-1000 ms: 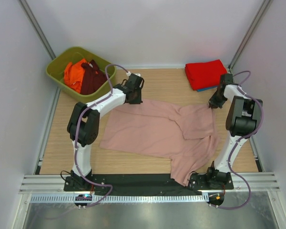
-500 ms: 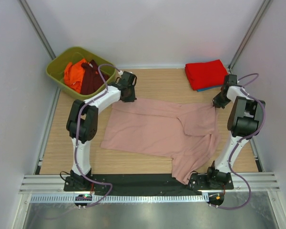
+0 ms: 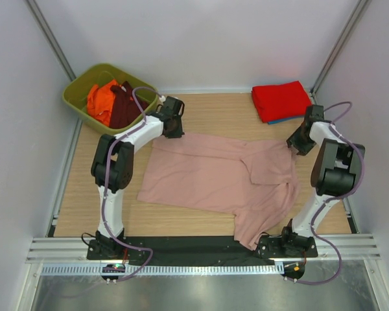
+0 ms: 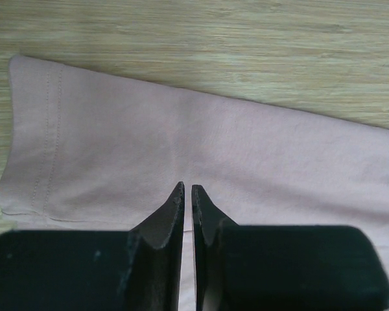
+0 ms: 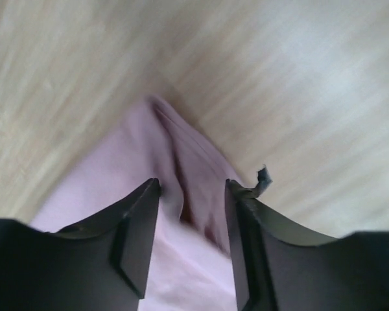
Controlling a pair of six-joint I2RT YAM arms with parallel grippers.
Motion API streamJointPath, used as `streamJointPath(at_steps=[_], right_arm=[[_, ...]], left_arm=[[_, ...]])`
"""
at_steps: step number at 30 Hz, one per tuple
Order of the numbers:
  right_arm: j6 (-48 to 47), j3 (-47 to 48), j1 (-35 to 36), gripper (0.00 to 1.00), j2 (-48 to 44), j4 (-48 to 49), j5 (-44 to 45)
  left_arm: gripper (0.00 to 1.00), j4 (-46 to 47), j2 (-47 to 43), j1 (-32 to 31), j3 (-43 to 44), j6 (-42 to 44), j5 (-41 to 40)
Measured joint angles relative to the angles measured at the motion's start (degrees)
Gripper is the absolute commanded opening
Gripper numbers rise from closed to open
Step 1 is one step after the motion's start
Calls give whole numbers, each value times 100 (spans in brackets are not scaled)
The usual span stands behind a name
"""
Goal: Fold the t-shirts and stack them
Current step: Fold the tshirt
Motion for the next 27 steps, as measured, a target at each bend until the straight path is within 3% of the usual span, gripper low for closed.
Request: streamJointPath(at_steps=[8, 12, 14, 17, 22, 27], right_arm=[[-433, -802, 17, 58, -1576, -619, 367], [-560, -1010, 17, 59, -2197, -800, 328], [-564, -1204, 17, 60, -2409, -861, 155], [-562, -1624, 17, 59, -2581, -916, -125], [-553, -2164, 28, 58, -2601, -988, -402], [-555, -2358, 28, 56, -2732, -992, -592]], left_arm=[[9, 2, 9, -20, 0, -81, 103], [24, 7, 9, -197, -9, -243, 278], [35, 90, -37, -450, -103, -391, 459], [39, 267, -98, -1010, -280, -651, 728], [40, 629, -35, -2024, -216, -1104, 1322], [40, 1067, 431, -2542, 85, -1539, 1696]])
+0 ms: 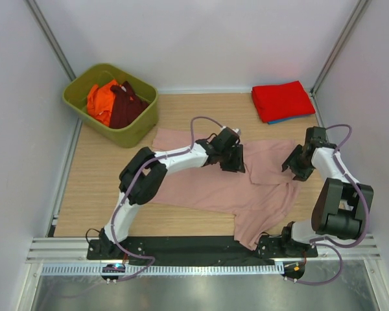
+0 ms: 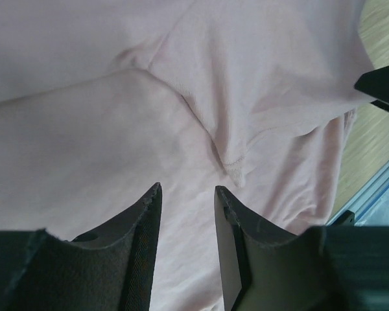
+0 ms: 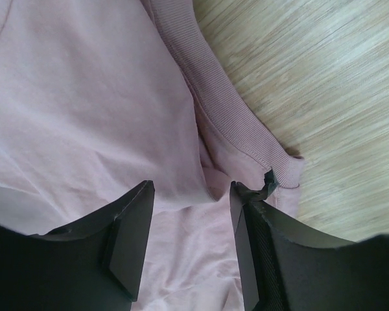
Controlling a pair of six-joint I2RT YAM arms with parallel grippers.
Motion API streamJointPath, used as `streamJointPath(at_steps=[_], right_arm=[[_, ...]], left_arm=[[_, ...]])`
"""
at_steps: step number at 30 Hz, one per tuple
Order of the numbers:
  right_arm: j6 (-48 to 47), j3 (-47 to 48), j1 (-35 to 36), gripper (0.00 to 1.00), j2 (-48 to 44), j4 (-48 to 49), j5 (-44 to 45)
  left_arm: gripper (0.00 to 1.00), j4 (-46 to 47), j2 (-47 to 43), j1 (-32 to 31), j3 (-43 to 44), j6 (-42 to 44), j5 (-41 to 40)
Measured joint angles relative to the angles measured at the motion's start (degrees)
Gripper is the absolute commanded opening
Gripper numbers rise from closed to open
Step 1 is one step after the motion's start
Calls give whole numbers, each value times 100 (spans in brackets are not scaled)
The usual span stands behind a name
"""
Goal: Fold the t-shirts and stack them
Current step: Fold the tshirt
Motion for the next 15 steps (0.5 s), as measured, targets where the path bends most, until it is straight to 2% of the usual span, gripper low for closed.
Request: streamJointPath(at_steps=[8, 15], right_arm=[[-37, -98, 0, 49, -140, 7, -4], [-61, -111, 0, 47, -140, 11, -39]], left_arm=[[38, 199, 490, -304, 90, -555, 46], [36, 367, 643, -455, 302, -756, 76]])
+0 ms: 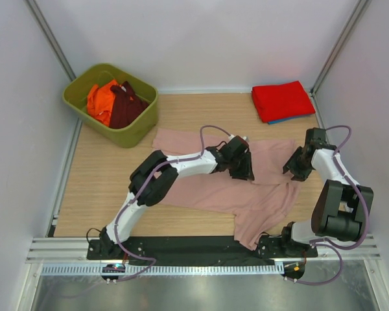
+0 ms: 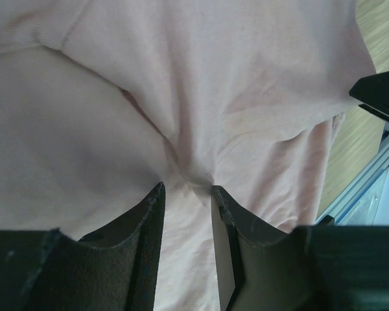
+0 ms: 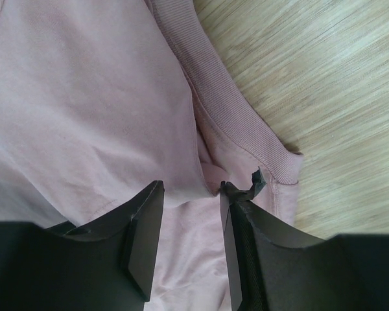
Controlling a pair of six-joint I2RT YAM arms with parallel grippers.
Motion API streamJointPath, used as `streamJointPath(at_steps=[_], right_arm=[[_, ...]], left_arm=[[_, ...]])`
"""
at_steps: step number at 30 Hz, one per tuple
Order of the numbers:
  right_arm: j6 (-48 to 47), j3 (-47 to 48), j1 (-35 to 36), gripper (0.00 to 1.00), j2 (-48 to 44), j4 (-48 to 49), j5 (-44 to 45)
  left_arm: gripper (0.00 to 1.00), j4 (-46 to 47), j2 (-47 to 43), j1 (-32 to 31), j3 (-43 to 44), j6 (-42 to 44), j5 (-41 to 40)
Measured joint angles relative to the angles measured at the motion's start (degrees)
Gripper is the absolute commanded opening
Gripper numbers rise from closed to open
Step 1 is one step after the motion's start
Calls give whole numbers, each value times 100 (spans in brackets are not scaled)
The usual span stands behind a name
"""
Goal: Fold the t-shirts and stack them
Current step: Fold the tshirt
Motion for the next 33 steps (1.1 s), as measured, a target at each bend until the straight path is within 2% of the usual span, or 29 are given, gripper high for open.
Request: streamJointPath(at_steps=[6, 14, 21, 25, 29, 33], right_arm=[[-46, -11, 0, 45, 0, 2, -11], [-63, -74, 0, 43, 0, 17, -31], [-68, -81, 0, 41, 0, 17, -22], [-83, -81, 0, 52, -11, -22, 164], [-87, -81, 0, 53, -74, -105, 278], [-83, -81, 0, 48, -70, -92, 243]], left_arm=[[37, 87, 4, -98, 0, -111, 11], [32, 205, 173, -116, 98, -278, 105], [12, 229, 278, -116, 258, -286, 177], [3, 234, 289, -116, 391, -264, 181], [0, 245, 289, -116, 439, -256, 192], [0, 243, 289, -116, 439, -256, 208]])
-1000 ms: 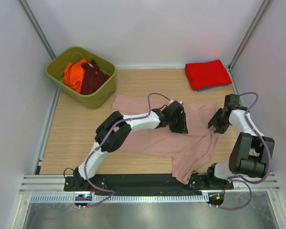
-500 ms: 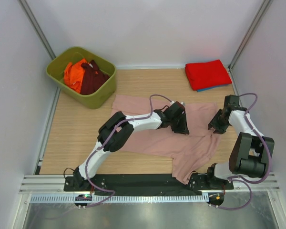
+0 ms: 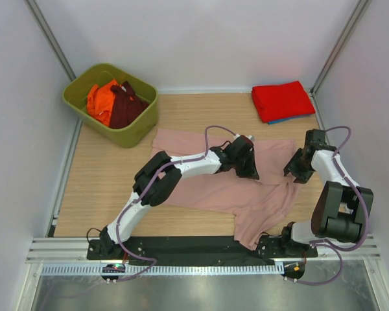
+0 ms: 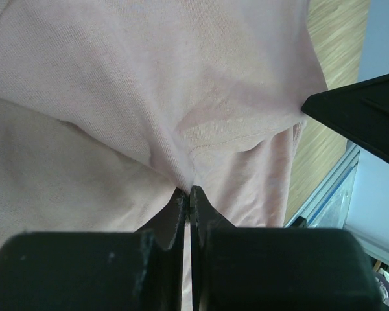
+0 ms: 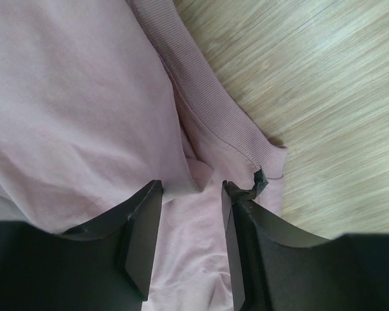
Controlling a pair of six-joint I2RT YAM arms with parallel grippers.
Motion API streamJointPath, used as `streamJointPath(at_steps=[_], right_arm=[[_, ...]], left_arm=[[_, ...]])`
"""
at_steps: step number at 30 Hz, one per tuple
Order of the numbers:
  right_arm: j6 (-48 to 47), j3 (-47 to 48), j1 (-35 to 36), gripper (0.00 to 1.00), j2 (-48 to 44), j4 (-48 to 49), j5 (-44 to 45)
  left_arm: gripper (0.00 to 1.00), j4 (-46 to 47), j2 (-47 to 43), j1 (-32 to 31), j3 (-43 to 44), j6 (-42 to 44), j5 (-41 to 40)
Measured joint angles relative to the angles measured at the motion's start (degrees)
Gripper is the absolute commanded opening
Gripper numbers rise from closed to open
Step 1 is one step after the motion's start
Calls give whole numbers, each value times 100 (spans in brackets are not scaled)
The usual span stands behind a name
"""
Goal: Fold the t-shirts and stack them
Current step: Fold the tshirt
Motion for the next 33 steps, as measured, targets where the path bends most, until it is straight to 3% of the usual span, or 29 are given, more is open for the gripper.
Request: streamJointPath(at_steps=[2, 7, 21, 33], right_arm=[[2, 0, 0, 41, 9, 26, -79], [7, 0, 2, 1, 22, 122, -208], [221, 155, 20, 1, -1108, -549, -424], [352, 131, 125, 1, -1283, -1281, -367]], left_arm=[[0, 0, 0, 0, 0, 7, 13], [0, -42, -2, 0, 22, 63, 15], [0, -651, -372, 0, 79, 308, 0], [0, -918, -704, 0, -15, 439, -11]])
